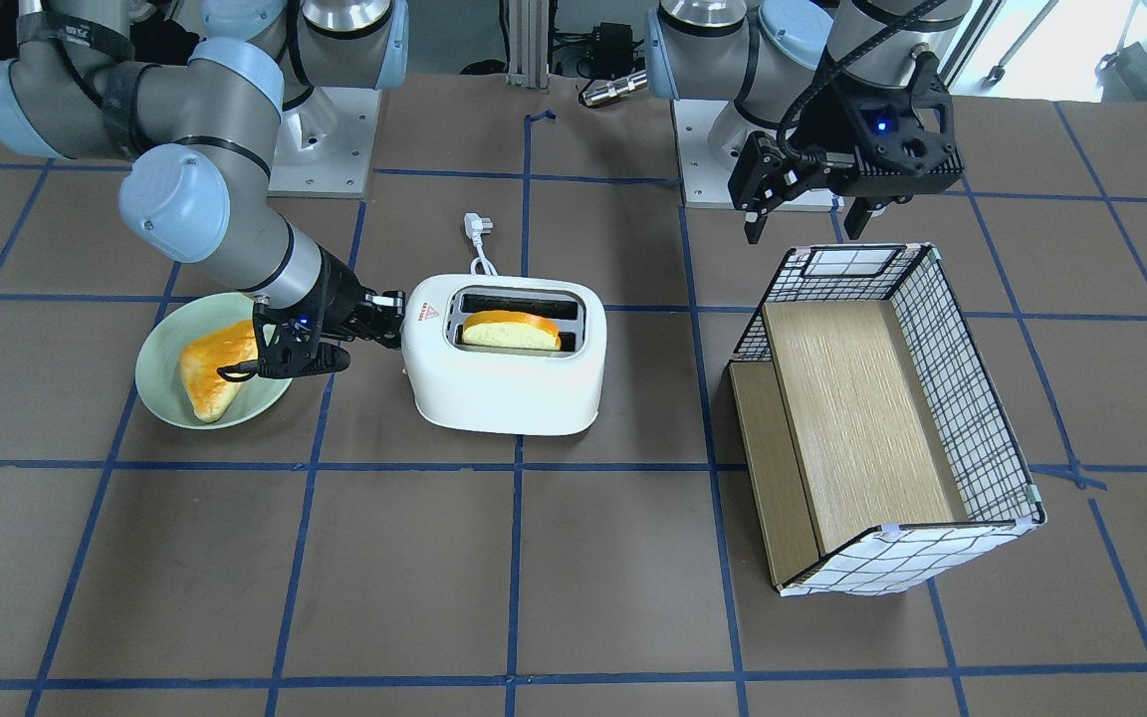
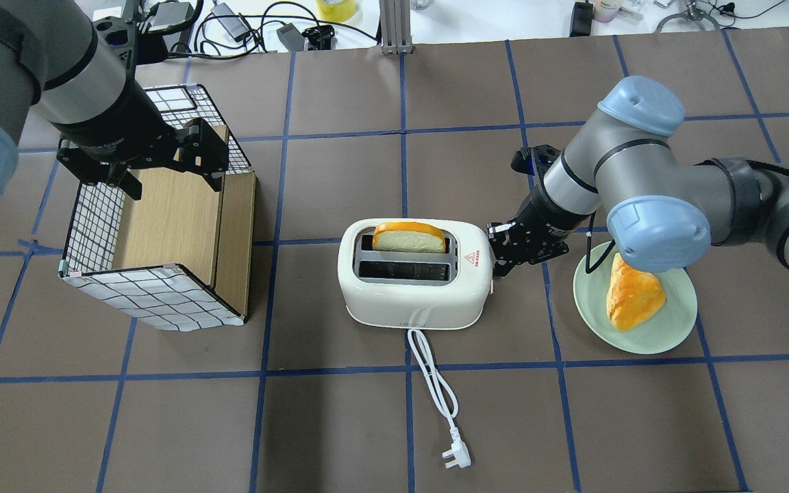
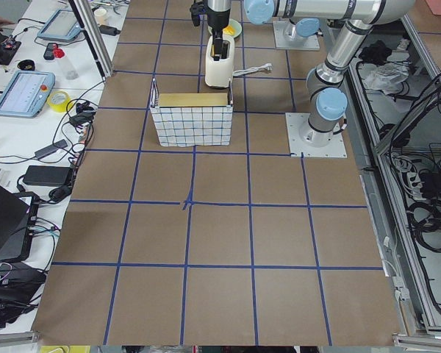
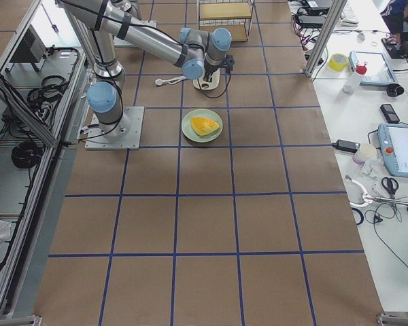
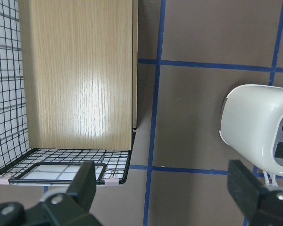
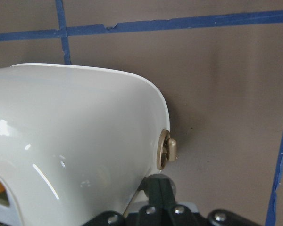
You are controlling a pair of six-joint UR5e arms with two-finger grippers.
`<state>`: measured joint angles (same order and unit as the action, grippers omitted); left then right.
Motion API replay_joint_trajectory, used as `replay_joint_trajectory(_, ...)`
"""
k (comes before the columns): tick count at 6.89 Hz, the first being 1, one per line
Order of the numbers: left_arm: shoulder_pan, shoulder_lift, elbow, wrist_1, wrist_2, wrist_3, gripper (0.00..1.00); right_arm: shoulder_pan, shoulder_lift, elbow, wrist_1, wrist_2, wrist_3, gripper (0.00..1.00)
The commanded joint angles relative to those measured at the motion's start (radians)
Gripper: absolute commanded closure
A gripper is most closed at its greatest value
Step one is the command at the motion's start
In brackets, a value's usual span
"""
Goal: Press toaster with right arm
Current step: 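Press the toaster lever down with the right gripper, then lift the right gripper up and away from the toaster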
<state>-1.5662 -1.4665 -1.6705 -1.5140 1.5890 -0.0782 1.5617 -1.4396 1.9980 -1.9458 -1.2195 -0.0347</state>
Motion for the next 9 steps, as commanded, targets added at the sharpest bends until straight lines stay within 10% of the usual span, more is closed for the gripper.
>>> replay_joint_trajectory(1, 0.000, 0.000, 0.000, 0.000, 0.000, 0.000, 0.00, 0.000, -0.011, -0.005, -0.001, -0.003, 0.019, 1.00)
replay_joint_trajectory(6, 0.000, 0.000, 0.000, 0.000, 0.000, 0.000, 0.00, 0.006, -0.074, -0.114, 0.126, -0.083, 0.093, 1.00)
replay_joint_trajectory(9, 0.000, 0.000, 0.000, 0.000, 0.000, 0.000, 0.00, 0.008, -0.081, -0.348, 0.354, -0.211, 0.093, 1.00)
